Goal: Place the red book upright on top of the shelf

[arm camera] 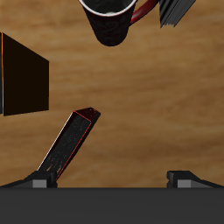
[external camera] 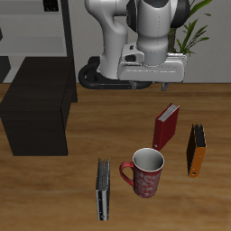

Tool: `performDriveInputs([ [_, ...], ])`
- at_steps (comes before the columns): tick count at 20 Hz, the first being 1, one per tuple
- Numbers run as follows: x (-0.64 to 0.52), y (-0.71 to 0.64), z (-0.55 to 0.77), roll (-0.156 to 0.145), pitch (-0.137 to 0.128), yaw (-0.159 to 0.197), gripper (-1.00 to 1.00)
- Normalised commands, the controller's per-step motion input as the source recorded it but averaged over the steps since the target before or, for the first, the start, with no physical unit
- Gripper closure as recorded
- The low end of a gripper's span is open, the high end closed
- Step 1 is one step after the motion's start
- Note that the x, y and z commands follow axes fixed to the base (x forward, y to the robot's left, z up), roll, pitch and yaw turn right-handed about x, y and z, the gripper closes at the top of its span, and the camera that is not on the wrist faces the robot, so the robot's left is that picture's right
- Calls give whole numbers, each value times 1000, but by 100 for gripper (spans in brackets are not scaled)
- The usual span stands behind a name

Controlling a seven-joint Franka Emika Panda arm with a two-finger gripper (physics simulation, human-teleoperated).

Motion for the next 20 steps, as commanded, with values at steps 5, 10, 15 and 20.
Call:
performDriveInputs([
  [5,54,238,-182,41,23,-17,-100],
  [10,6,131,-152,23,18,-15,-100],
  [15,1,65,-66,4,4,0,-100],
  [20,40,140,-41,-8,-14,-47,-100],
])
